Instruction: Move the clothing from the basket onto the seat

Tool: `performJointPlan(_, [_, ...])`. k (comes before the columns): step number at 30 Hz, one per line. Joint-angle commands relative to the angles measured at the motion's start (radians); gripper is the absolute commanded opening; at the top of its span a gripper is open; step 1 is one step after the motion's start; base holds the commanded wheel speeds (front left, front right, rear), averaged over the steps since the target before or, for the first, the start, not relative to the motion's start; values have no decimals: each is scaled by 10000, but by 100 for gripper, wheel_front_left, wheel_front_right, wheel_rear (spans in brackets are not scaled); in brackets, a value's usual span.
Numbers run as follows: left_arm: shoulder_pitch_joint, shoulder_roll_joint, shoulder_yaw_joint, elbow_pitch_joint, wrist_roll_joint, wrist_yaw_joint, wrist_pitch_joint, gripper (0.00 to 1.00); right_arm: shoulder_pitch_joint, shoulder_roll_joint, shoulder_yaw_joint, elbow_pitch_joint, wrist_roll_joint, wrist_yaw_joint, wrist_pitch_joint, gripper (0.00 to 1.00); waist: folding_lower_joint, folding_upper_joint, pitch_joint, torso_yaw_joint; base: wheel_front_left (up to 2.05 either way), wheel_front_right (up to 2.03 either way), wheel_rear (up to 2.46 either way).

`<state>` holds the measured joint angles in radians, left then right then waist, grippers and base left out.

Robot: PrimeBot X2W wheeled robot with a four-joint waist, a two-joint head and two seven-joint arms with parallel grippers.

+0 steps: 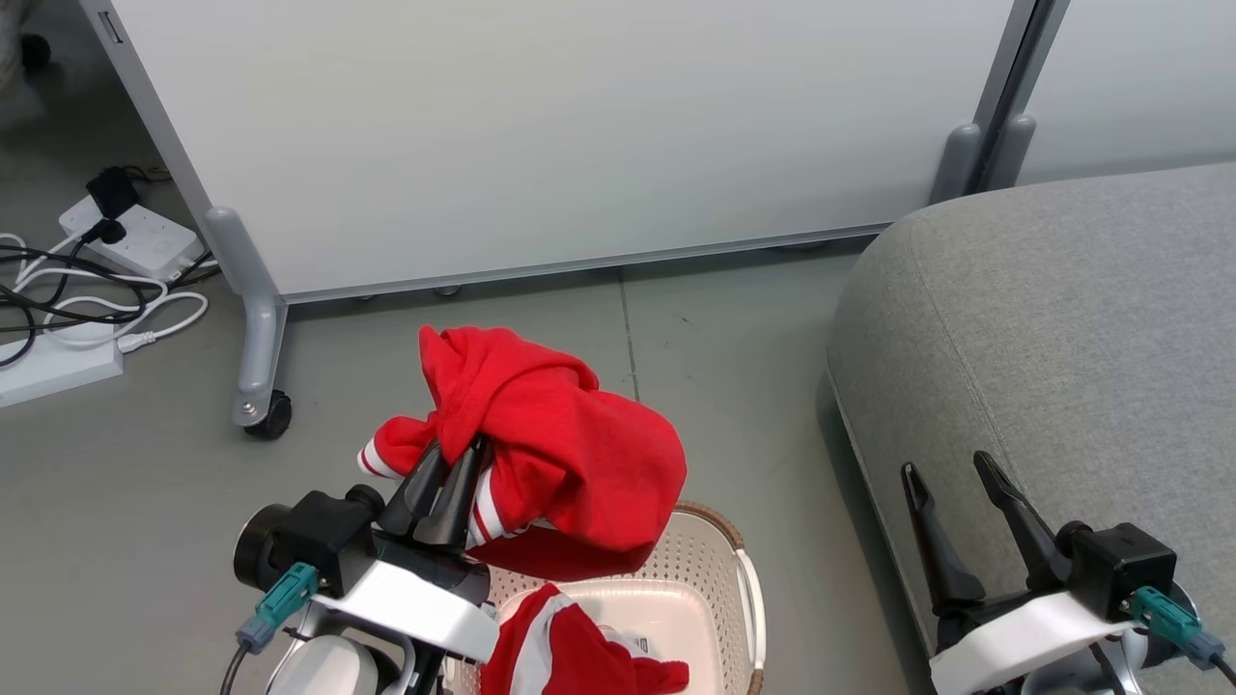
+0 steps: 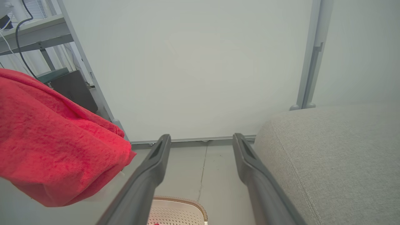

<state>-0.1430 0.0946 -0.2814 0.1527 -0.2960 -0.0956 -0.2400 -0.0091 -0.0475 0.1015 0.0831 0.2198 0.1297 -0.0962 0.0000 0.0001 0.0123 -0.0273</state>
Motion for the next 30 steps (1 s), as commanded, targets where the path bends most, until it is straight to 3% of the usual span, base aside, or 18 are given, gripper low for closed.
performJointPlan(1, [68,105,-6,-70,55,77,15,0,91,-55,-23,-45,43,21,33,100,0,-1,-34,9,0,0,0])
performJointPlan(22, [62,173,-232,-142,-125,146,158,0,-33,-55,156,-258,208,21,-86,100,0,-1,-117,78,0,0,0])
performJointPlan(30, [-68,246,-297,-201,-147,168,141,0,-760,-49,1714,-743,847,21,-287,100,0,-1,-47,145,0,0,0])
